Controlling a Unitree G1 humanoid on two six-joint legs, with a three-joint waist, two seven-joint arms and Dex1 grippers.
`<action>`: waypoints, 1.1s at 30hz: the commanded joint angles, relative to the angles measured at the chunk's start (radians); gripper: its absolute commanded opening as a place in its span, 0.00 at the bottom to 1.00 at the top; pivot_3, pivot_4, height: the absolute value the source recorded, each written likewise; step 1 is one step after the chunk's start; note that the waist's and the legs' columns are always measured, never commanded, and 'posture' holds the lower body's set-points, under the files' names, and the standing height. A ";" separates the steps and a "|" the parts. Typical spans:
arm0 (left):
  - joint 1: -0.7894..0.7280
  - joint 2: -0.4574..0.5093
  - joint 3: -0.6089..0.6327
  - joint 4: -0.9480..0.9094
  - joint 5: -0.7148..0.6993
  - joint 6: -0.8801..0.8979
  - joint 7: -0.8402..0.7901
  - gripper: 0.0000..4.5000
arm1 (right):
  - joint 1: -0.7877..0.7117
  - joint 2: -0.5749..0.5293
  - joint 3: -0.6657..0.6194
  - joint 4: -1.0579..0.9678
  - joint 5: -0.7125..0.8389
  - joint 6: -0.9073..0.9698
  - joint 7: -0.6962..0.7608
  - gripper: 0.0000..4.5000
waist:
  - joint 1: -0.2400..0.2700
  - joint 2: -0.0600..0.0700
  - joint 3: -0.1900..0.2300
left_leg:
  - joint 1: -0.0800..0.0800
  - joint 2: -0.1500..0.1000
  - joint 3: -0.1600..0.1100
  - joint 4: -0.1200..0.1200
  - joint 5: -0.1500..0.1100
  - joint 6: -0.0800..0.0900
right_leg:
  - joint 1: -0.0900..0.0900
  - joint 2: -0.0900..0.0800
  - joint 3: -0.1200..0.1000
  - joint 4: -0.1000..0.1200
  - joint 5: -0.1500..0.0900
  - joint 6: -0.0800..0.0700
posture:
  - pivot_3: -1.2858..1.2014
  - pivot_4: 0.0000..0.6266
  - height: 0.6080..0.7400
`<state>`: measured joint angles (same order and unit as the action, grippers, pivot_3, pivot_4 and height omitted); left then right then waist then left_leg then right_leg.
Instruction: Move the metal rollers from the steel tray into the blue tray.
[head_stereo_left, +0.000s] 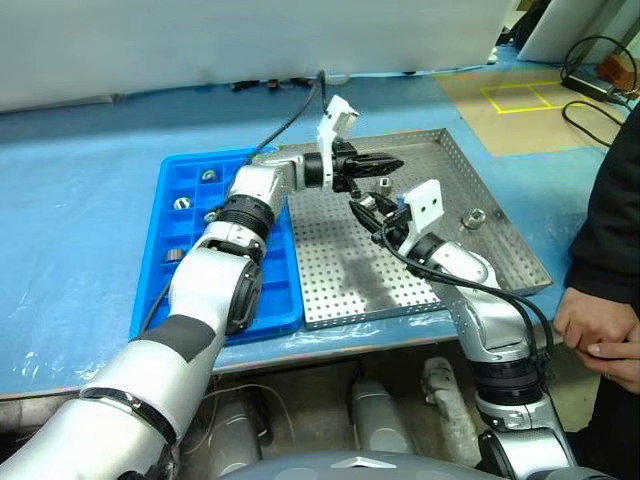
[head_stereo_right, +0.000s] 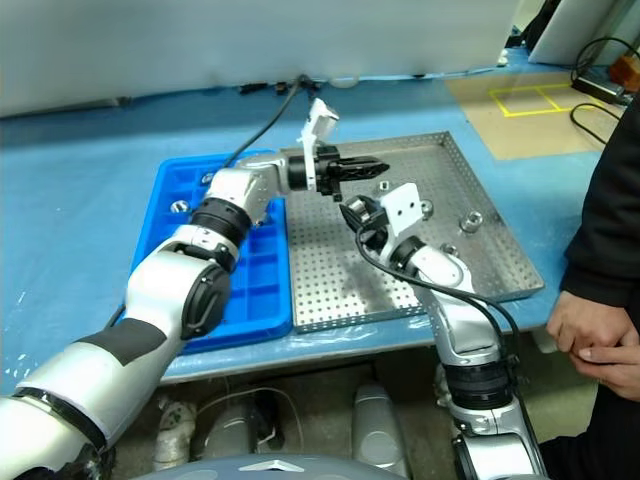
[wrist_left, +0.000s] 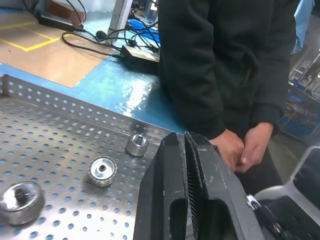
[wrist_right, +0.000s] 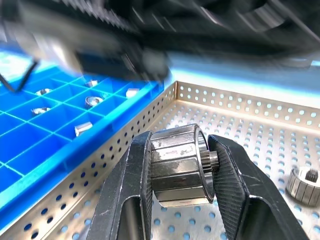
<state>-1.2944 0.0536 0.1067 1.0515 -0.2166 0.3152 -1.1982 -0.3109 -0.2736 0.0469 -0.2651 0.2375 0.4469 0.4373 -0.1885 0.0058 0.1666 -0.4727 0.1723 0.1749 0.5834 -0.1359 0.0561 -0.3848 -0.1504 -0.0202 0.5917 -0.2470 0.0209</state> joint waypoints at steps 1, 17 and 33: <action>0.010 0.067 0.004 -0.073 -0.033 -0.044 -0.108 0.03 | 0.017 -0.011 -0.041 -0.043 0.026 -0.010 0.002 0.29 | 0.008 0.000 0.000 | 0.000 0.000 0.000 0.000 0.000 0.000 | 0.000 0.000 0.000 0.000 0.000 0.000 | 0.31 0.24 1.00; 0.220 0.038 -0.236 -0.057 0.200 -0.494 -0.015 0.64 | 0.034 -0.004 -0.048 -0.074 0.016 0.004 -0.015 0.29 | 0.074 0.000 0.000 | 0.000 0.000 0.001 0.000 0.001 0.001 | -0.001 0.000 0.002 0.003 0.000 -0.001 | 0.31 0.24 1.00; 0.111 0.045 -0.124 0.017 0.005 0.142 -0.194 0.64 | 0.000 -0.120 0.033 -0.195 -0.063 -0.006 0.041 0.29 | 0.070 0.000 0.000 | 0.002 0.003 0.005 0.003 0.005 -0.004 | -0.012 0.004 0.015 0.015 0.000 -0.001 | 0.30 0.24 1.00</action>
<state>-1.1610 0.1078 -0.0218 1.0591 -0.2089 0.4396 -1.4120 -0.2716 -0.3881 0.0565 -0.3735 0.1769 0.4836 0.4546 -0.1187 0.0059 0.1666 -0.4714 0.1754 0.1798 0.5862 -0.1306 0.0524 -0.3970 -0.1460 -0.0046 0.6070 -0.2466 0.0201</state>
